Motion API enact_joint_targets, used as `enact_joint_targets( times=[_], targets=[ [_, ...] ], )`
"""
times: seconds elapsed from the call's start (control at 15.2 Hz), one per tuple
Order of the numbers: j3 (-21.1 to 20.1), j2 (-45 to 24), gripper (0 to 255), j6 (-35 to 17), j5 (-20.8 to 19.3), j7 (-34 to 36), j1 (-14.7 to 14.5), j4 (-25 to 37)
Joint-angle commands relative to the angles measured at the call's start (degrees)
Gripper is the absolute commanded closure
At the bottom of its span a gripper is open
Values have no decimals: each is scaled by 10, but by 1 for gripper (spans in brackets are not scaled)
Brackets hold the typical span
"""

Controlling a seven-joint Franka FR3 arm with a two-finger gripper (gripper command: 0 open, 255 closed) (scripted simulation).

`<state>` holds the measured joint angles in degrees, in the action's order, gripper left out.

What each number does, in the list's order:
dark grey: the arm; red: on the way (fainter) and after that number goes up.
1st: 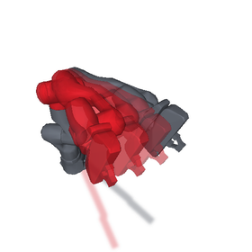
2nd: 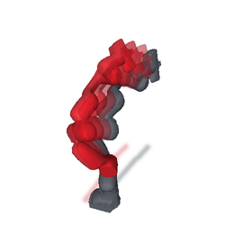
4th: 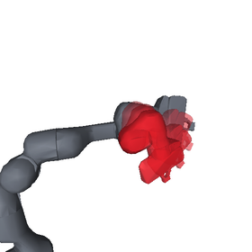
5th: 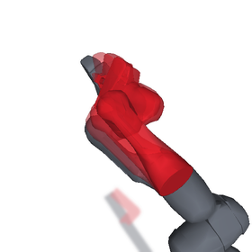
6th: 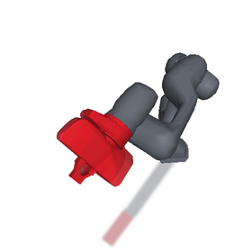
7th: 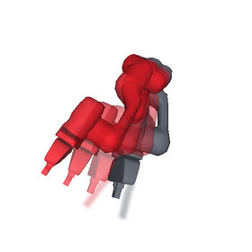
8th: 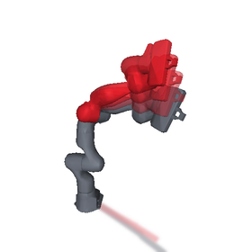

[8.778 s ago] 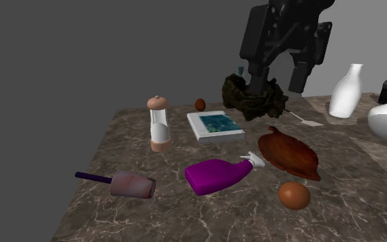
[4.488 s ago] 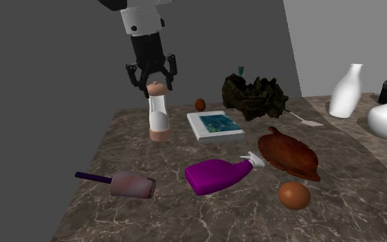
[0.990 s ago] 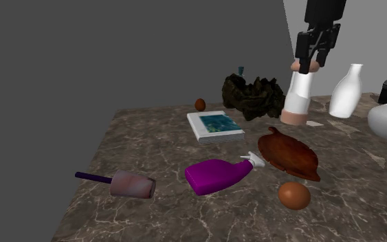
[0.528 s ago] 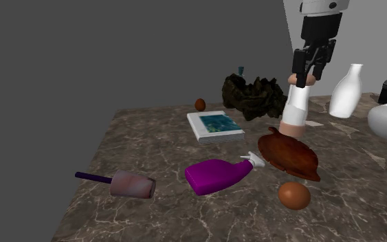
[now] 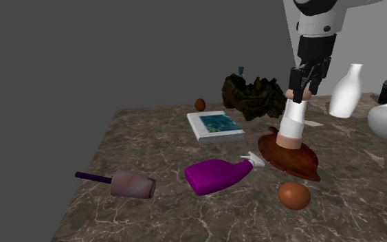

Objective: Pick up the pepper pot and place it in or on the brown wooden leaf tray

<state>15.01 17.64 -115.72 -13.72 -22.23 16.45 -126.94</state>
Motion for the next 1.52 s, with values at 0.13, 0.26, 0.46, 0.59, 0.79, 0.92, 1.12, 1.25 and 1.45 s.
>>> enact_joint_targets(
  times=[0.13, 0.26, 0.46, 0.59, 0.79, 0.92, 1.12, 1.25, 1.45],
  targets=[
    [1, -4, 255, -19, -1, 3, 0, -15],
    [1, -4, 255, -19, -1, 3, 0, -15],
    [1, -4, 255, -19, -1, 3, 0, -15],
    [1, -4, 0, -19, -1, 3, 0, -15],
    [1, -4, 0, -19, -1, 3, 0, -15],
    [1, -4, 0, -19, -1, 3, 0, -15],
    [-8, 13, 0, 40, 2, 3, -3, 26],
    [-11, 16, 0, 55, 3, 2, -4, 38],
    [-11, 16, 0, 55, 3, 2, -4, 38]
  ],
)
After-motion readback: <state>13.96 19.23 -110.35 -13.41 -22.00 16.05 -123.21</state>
